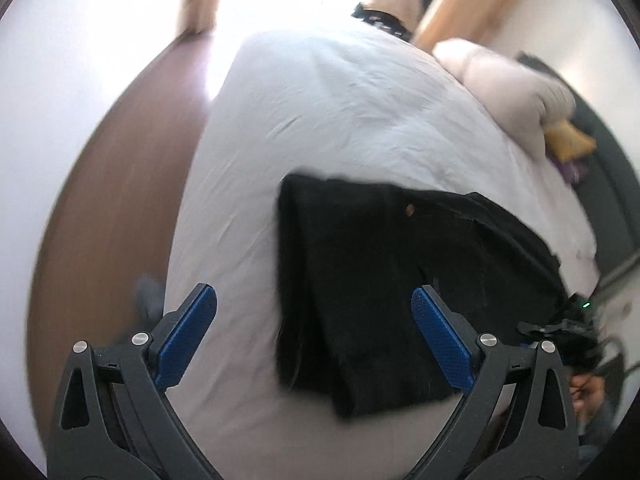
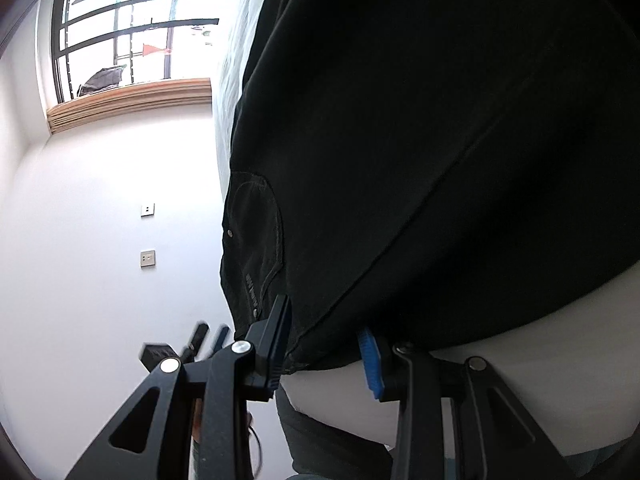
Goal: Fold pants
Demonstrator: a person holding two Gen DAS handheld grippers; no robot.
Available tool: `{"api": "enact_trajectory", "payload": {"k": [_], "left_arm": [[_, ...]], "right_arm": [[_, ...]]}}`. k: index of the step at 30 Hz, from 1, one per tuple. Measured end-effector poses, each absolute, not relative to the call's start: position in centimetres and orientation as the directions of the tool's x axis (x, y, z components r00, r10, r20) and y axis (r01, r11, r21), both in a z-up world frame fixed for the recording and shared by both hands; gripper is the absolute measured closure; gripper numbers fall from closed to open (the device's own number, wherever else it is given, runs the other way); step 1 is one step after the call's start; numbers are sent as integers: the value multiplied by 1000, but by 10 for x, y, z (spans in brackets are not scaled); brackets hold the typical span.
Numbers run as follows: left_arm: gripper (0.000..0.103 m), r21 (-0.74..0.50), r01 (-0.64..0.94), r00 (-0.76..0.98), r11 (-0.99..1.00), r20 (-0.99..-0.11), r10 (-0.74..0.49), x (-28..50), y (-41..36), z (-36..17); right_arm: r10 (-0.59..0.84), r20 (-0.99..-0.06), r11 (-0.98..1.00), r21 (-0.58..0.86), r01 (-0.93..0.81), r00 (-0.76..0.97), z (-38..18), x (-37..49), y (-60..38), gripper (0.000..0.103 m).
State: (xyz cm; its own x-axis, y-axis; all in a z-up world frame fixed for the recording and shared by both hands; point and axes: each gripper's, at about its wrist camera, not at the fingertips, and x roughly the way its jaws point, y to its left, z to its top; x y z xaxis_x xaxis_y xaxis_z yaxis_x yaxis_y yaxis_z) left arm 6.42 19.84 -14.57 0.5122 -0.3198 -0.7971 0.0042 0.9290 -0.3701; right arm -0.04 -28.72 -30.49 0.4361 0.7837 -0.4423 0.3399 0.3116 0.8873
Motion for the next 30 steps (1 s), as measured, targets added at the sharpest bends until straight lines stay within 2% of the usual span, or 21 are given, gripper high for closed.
{"api": "enact_trajectory", "payload": {"k": [4,9,11,12,13,16,19,30], "left_arm": [[3,-491,-84,464,867,-789,-403,34,206,-167],[3,-509,-68,415,858,-797,-439,23,184,-182],[9,-511,-54,412,858,-794,-447,26,173,-187],[15,-509,-49,413,859,-793,-447,30,170,-188],[33,-510,-44,413,859,-792,-449,30,168,-189],[59,-482,-52,414,875,-807,-420,33,161,-189],[72,-460,-55,417,886,-817,-398,38,157,-191],[74,-310,-43,316,950,-906,-282,43,138,-175]], "right_arm": [[791,-443,320,888,332,422,-304,-3,-286,66],[786,-458,340,881,329,414,-303,3,-272,66],[783,-465,349,878,327,414,-301,9,-264,66],[782,-467,352,878,325,414,-299,10,-259,66],[780,-470,355,876,325,413,-299,10,-258,66],[776,-477,367,873,321,412,-296,11,-256,66],[774,-482,376,871,315,410,-295,11,-255,66],[750,-521,430,852,299,406,-287,14,-253,68]]}}
